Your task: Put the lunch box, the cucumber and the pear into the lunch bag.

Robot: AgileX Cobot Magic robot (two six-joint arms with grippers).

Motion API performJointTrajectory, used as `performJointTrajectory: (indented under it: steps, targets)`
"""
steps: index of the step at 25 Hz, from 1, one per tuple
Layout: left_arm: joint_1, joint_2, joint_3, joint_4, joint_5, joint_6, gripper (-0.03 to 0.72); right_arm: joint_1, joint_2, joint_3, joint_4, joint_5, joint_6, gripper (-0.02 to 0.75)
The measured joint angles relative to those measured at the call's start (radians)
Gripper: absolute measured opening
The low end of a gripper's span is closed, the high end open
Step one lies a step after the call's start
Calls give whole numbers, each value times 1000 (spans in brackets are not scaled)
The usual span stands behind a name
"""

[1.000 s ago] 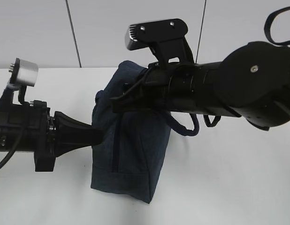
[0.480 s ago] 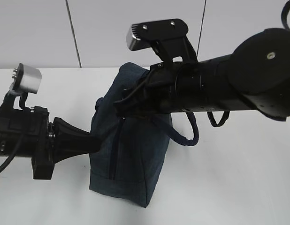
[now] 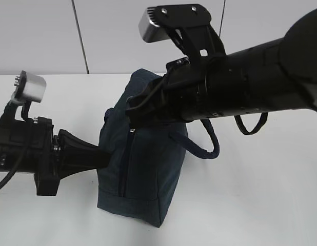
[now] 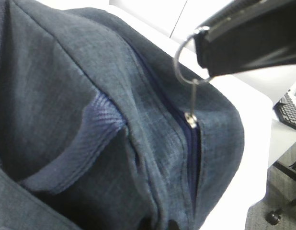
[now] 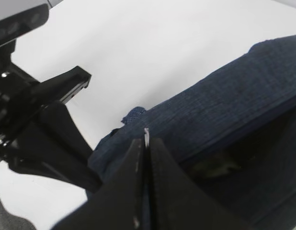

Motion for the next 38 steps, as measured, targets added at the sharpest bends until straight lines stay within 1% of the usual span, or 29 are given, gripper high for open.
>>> performJointTrajectory:
  steps: [4,12,15,19,23,26,29,35,38]
  targets:
    - [0,0,0,6,0,-26,-13,0,22,0,4,-89,-45,6]
    - [0,0,0,29,-1,-50,-13,0,62,-4,8,-165,-146,6]
    - [0,0,0,38,-2,-64,-13,-1,74,-30,12,-212,-156,6]
    - [0,0,0,57,-2,-83,-13,-10,99,-77,16,-237,-162,6]
    - [0,0,-1,65,-2,-91,-14,-59,128,-114,28,-239,-166,6]
    - [0,0,-1,67,0,-92,-15,-123,162,-150,62,-192,-166,6]
    - [0,0,-1,69,0,-92,-15,-199,211,-212,122,-89,-166,6]
    - [0,0,-1,70,-6,-93,-15,-365,346,-372,248,194,-166,6]
    - [0,0,-1,70,-14,-95,-15,-433,438,-456,317,312,-166,6]
